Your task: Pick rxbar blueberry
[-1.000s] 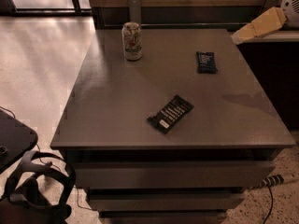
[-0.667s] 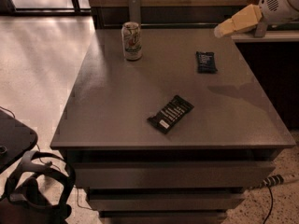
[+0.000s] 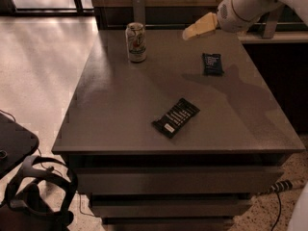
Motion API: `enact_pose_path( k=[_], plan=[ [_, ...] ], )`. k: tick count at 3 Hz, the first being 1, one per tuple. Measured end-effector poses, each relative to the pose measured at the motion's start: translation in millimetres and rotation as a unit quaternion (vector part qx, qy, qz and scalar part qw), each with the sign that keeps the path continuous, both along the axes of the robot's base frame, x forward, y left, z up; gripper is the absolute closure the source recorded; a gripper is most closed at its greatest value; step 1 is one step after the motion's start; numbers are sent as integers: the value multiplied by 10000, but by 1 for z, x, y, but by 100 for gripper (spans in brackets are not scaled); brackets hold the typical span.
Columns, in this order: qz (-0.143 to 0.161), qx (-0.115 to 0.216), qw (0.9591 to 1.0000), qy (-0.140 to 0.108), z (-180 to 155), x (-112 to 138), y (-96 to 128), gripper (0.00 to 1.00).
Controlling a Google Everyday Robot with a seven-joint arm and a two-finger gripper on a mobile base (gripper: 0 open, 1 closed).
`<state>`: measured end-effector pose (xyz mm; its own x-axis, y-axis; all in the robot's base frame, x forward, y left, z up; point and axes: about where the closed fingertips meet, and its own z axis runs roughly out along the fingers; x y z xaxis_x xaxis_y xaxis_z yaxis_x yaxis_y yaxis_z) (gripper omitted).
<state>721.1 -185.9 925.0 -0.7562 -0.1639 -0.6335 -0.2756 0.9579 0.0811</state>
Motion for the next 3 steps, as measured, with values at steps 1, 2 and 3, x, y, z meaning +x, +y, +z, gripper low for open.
enact_pose_path(
  k=[1,2,3],
  plan=[
    [-256,-559,9981,101,-34,20,5,0],
    [-332,-791,9962,158,-52,30,-8,0],
    [-458,-805,9954,261,-72,39,-34,0]
  ],
)
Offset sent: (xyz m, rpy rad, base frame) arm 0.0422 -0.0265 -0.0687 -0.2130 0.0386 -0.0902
